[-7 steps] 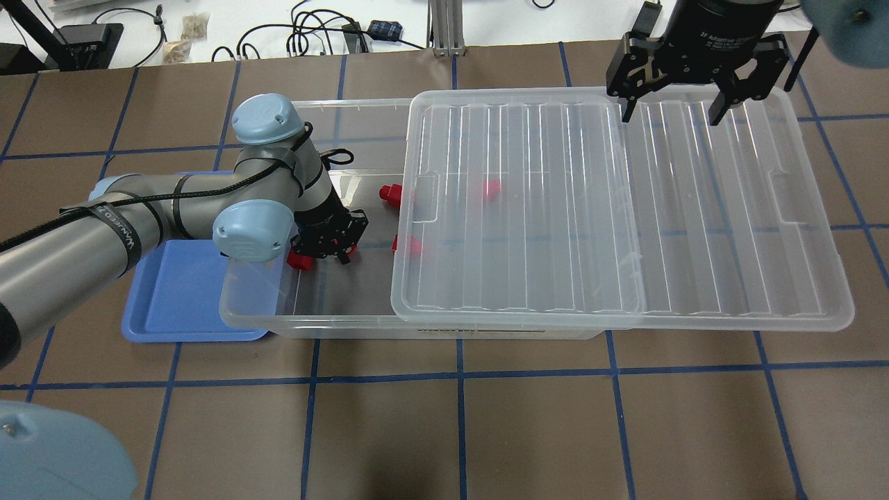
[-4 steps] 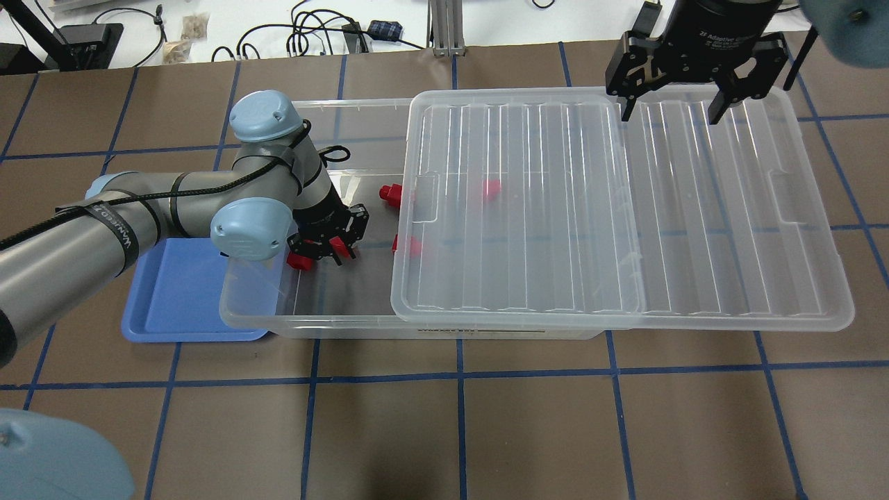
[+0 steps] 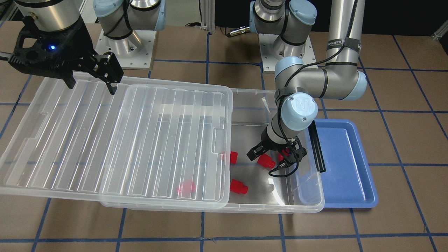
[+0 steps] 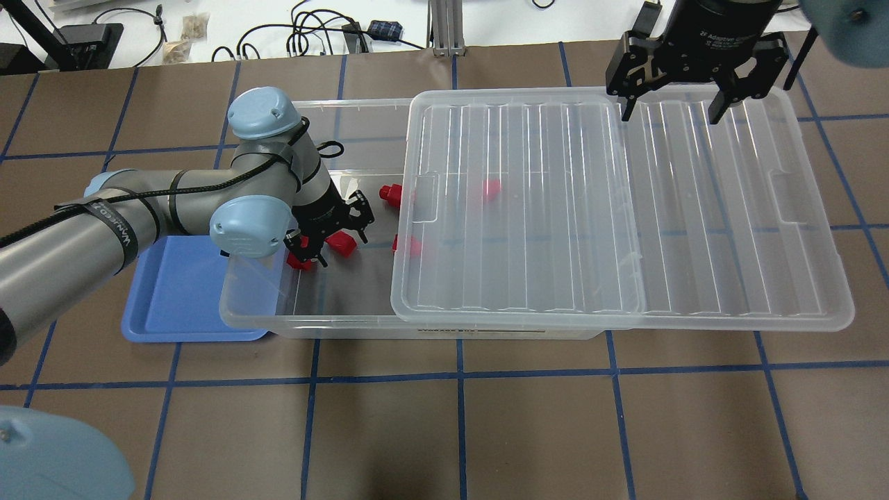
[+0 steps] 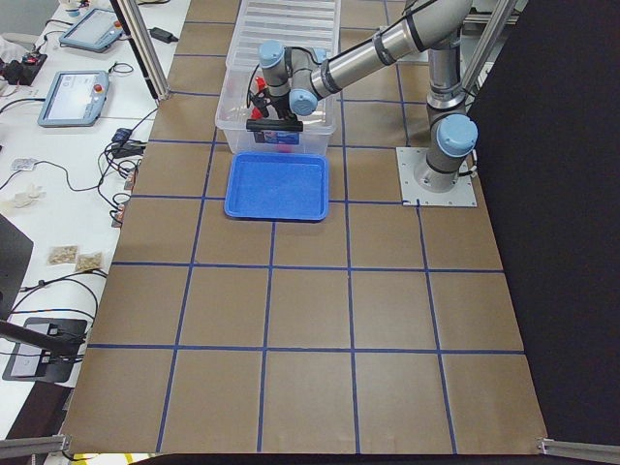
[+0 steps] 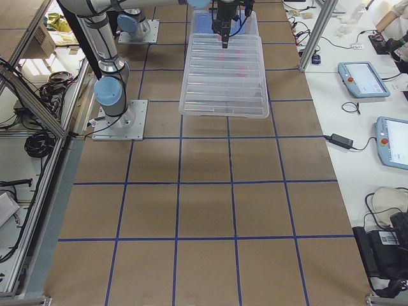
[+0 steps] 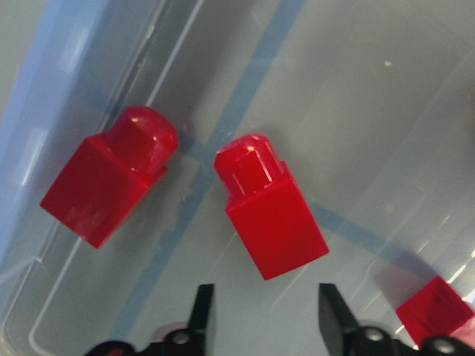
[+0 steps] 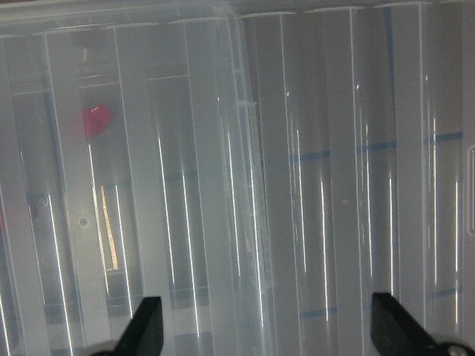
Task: Place red block in blue tray from box
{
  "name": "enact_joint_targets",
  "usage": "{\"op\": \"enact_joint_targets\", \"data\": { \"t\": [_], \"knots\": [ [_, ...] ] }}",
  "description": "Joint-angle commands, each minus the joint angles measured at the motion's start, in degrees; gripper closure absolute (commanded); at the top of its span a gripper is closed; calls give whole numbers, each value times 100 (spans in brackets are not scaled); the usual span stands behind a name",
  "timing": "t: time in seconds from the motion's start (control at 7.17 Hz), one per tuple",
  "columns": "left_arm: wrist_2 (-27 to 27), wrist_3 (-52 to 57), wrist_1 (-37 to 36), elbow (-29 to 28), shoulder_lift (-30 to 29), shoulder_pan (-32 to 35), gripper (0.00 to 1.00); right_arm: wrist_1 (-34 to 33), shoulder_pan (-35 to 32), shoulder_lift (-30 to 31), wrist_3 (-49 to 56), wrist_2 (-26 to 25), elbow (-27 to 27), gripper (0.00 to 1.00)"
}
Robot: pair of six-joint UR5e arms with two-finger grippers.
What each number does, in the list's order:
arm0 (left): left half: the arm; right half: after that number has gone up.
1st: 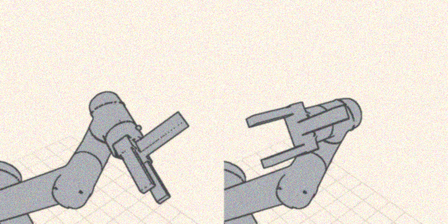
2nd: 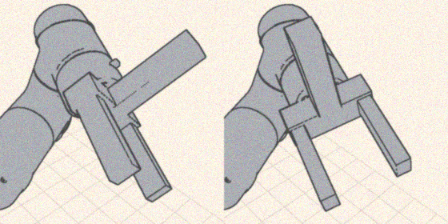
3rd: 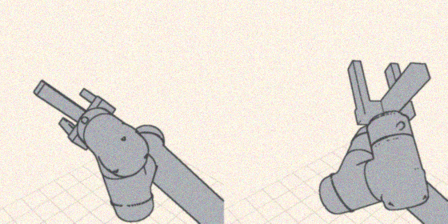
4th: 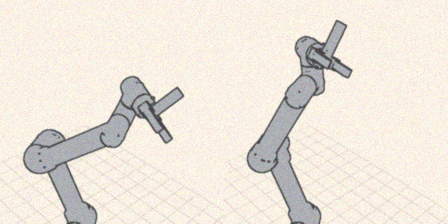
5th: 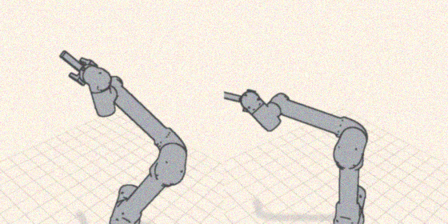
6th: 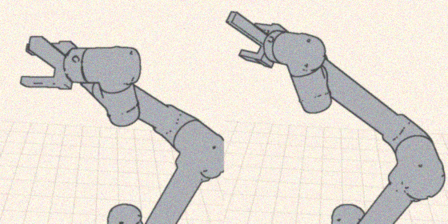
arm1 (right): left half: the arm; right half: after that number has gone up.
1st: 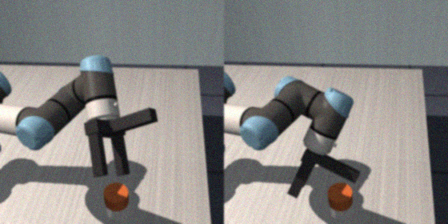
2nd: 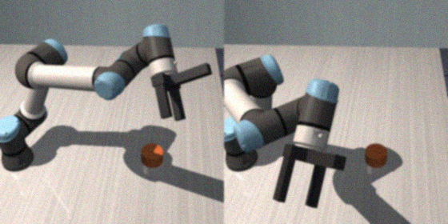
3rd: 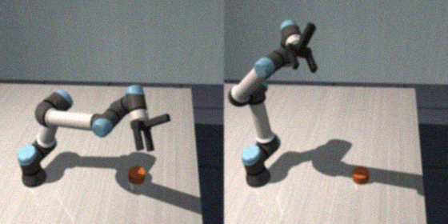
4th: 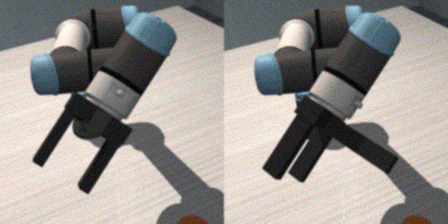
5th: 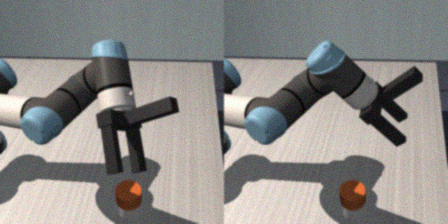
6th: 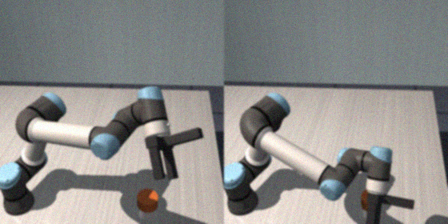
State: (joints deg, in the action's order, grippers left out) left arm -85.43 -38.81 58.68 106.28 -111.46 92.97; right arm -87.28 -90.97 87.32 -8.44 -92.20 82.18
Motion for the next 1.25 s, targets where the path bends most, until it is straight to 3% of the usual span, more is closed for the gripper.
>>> {"op": "enact_joint_targets", "data": {
  "t": [0.0,0.84,0.98,1.12],
  "knots": [
    [0,-808,3,-11,-60,-7,12,-61,0,-4,9,0,-1,0],
    [-17,-970,-172,-19,-271,-33,14,-114,0,-5,9,-9,-1,0],
    [-17,-970,-173,-19,-306,-42,22,-114,0,-5,9,-9,8,0],
    [-17,-961,-173,-28,-315,-42,54,-123,0,-5,9,-9,8,0]
  ]
}}
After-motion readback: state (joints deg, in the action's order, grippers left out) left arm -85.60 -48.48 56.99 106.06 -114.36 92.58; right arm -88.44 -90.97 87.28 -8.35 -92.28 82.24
